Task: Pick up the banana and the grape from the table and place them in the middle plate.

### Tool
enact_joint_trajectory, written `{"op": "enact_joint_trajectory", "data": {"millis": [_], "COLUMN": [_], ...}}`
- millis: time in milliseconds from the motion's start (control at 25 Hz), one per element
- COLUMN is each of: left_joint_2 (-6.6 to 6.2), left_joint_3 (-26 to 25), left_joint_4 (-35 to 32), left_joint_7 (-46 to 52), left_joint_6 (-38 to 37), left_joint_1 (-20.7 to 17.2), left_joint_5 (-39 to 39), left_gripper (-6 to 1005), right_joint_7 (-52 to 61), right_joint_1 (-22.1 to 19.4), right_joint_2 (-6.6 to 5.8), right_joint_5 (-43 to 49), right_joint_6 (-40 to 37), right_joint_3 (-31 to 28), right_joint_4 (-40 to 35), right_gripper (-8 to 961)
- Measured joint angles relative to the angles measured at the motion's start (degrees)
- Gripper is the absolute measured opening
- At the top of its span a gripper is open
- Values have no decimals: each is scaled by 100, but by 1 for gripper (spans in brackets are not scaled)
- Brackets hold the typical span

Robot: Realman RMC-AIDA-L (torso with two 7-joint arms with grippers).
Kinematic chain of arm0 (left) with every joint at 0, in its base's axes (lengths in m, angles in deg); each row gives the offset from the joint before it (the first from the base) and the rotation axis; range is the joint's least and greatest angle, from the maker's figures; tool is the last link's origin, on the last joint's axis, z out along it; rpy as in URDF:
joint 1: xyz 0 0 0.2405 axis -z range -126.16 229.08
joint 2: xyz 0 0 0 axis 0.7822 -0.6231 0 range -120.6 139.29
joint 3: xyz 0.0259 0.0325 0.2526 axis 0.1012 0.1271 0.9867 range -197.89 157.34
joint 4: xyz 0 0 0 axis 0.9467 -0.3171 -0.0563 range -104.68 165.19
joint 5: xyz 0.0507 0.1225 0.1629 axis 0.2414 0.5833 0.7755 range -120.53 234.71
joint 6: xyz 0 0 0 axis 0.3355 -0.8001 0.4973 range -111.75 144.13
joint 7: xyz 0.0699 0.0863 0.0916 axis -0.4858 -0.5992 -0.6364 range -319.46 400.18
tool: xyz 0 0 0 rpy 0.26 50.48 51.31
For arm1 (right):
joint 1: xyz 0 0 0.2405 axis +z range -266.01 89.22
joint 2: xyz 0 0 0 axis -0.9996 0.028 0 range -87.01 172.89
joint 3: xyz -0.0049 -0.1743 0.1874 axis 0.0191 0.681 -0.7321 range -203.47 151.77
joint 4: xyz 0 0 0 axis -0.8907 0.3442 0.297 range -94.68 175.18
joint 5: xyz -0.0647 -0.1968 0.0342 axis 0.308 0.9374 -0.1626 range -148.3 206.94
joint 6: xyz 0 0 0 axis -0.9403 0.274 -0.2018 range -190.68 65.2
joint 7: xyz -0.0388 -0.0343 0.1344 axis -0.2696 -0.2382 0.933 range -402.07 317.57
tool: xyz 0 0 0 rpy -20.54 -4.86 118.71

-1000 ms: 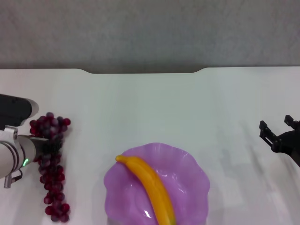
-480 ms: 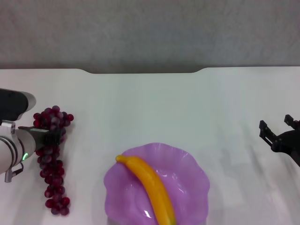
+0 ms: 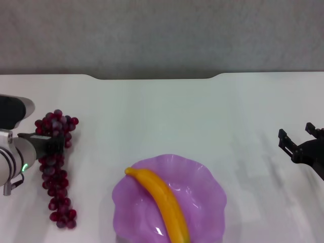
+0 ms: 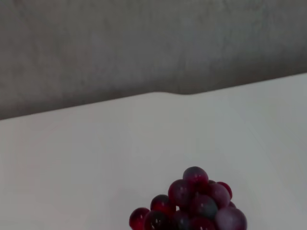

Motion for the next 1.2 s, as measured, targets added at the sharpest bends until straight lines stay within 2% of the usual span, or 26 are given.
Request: {"op": "enact_joint_trajectory", "data": {"millis": [360, 720, 920, 1200], "left_joint_2": [4, -32, -39, -49], "left_joint_3": [70, 229, 178, -286], "left_joint_4": [-775, -2219, -3034, -4086], "left_joint_7": [-32, -288, -711, -2207], "left_joint_6": [-424, 43, 671, 2213], "left_joint_1": [-645, -1354, -1472, -1416], "left_joint_5": [3, 3, -130, -1387], "left_gripper": [281, 275, 271, 266], "right_joint_7": [-2, -2, -6, -9], "right_joint_1": [6, -7, -15, 5], "right_joint_2": [0, 0, 0, 0], "right_joint_5": [2, 20, 29, 40], "right_joint_6": [0, 7, 29, 138], "right_joint_3": [6, 15, 15, 15], "right_joint_4": [0, 0, 0, 0], "right_gripper": [766, 766, 766, 766]}}
